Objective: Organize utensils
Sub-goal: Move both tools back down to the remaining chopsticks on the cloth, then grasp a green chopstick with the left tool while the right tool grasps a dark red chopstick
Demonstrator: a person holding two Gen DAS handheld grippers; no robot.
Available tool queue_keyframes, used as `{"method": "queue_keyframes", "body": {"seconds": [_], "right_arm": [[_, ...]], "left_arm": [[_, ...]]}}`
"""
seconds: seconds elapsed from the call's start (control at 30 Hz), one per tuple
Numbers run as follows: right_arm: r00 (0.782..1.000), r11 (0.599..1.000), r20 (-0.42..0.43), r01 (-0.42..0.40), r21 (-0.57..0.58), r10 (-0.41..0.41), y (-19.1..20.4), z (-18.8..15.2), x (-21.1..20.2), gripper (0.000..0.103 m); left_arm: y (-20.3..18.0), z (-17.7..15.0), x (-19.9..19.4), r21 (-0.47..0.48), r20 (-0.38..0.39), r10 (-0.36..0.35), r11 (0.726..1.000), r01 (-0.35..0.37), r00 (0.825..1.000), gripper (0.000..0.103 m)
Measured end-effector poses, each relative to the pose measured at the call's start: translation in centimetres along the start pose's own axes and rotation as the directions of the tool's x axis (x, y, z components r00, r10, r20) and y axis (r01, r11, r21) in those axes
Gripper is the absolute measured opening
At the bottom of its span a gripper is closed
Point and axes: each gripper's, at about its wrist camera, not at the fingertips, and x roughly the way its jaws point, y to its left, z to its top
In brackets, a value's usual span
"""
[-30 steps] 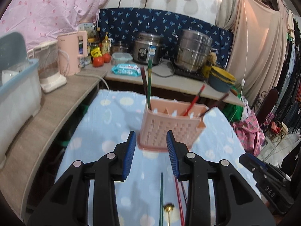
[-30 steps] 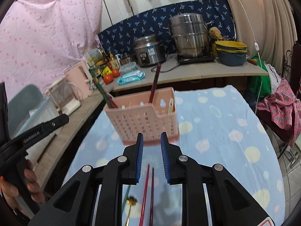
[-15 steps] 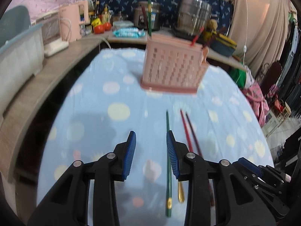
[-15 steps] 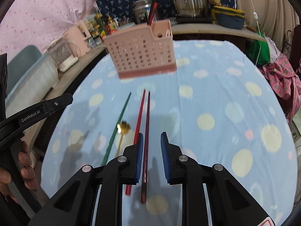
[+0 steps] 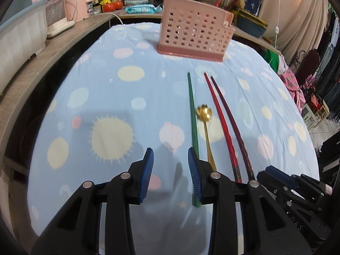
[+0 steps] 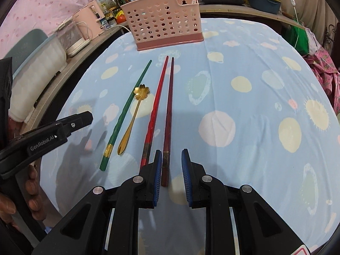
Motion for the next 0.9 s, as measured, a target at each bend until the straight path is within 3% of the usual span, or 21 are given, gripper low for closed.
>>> {"method": "queue_keyframes", "body": {"seconds": [0.3,0.43,0.9], "right_arm": [[1.000,1.000,-0.021,-0.007,-0.016,0.006,0.6,-0.5,0.5,0.020],[1.000,1.000,-0.030,-0.004,-0.016,0.003,0.6,-0.7,0.8,0.020],[0.999,1.000,-0.041,0.004,-0.023,-0.005,0.5,-0.9,1.5,0.016]], "left_arm": [[-0.9,-2.1,0.4,0.029,-0.051,-0.024,0.999,0.025,0.998,0.032],[-1.5,-2.9,0.6,0.044,-0.065,-0.033,0.998,0.036,0.997,0.041],[-2.0,-3.0,1.6,0.062,-0.083,-0.024,0.998,0.030,0.996,0.038]]}}
